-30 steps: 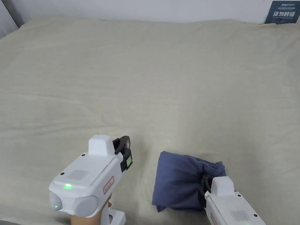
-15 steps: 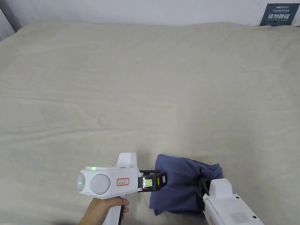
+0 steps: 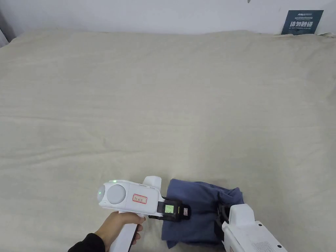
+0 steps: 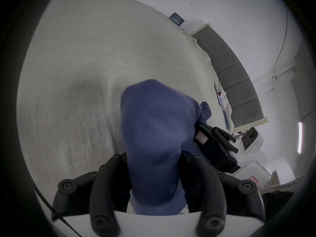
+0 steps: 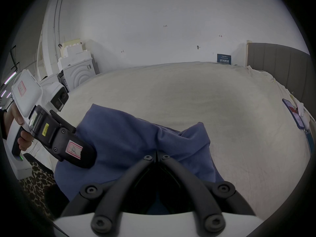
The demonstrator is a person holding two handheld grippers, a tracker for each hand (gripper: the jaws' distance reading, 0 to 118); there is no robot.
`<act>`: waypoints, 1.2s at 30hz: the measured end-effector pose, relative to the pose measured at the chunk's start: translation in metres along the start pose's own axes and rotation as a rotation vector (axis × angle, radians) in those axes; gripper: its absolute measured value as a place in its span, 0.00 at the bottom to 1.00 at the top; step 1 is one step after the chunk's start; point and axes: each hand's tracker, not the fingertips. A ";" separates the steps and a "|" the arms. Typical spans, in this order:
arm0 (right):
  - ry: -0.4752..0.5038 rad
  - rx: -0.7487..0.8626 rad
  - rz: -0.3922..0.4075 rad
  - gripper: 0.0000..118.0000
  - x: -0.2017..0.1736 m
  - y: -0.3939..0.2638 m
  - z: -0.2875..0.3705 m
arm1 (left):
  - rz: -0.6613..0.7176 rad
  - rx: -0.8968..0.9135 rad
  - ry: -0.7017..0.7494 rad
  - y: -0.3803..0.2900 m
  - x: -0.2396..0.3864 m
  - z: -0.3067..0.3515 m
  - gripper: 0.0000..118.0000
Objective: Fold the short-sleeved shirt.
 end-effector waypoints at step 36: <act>-0.140 0.468 0.074 0.00 0.004 0.196 0.120 | -0.004 0.180 0.476 0.082 -0.113 0.271 0.16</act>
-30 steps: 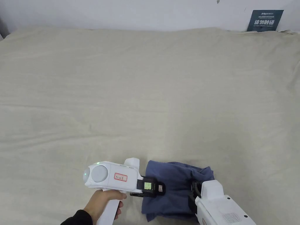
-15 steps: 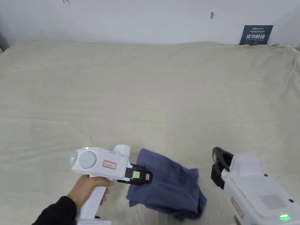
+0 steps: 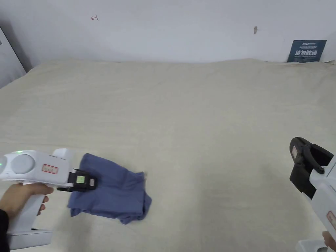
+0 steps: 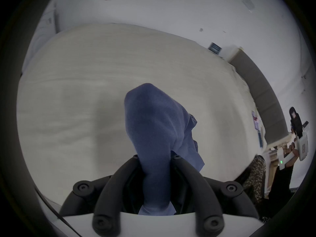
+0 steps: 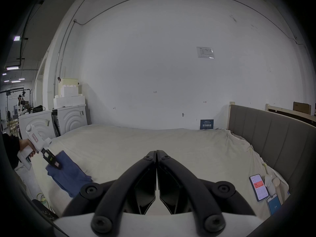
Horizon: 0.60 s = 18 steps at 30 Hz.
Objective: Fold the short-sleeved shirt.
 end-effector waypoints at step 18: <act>0.014 -0.088 0.031 0.00 -0.026 -0.005 -0.024 | 0.177 -0.098 0.339 0.004 -0.111 -0.027 0.16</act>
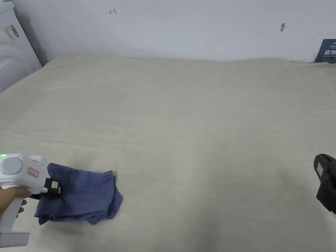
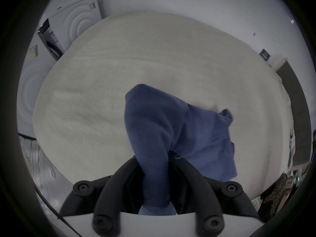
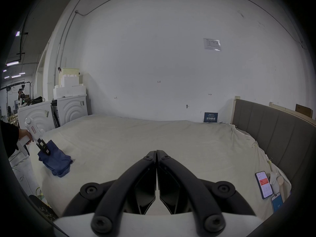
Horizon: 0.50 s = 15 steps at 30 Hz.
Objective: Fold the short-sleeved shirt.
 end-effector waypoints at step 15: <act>-0.014 0.010 -0.020 0.00 0.011 0.009 0.008 | 0.063 0.474 0.154 -0.019 0.020 0.065 0.87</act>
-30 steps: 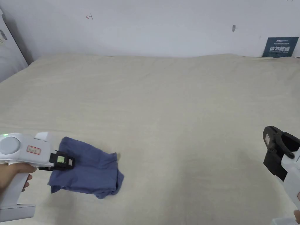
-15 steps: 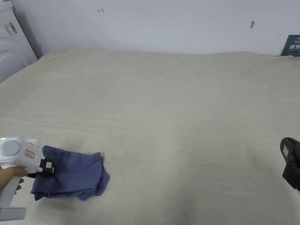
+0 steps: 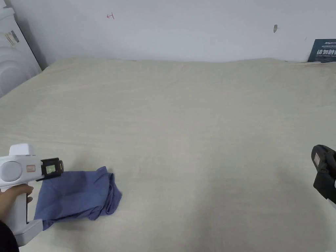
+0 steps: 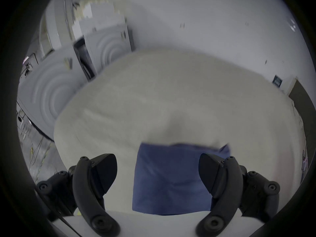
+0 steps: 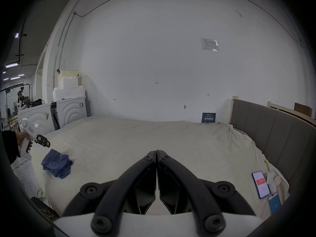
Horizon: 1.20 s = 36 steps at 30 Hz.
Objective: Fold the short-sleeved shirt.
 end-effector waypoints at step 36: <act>-0.184 0.189 0.030 0.00 0.037 0.038 0.074 | 0.024 0.838 -0.374 -0.090 0.249 0.243 0.00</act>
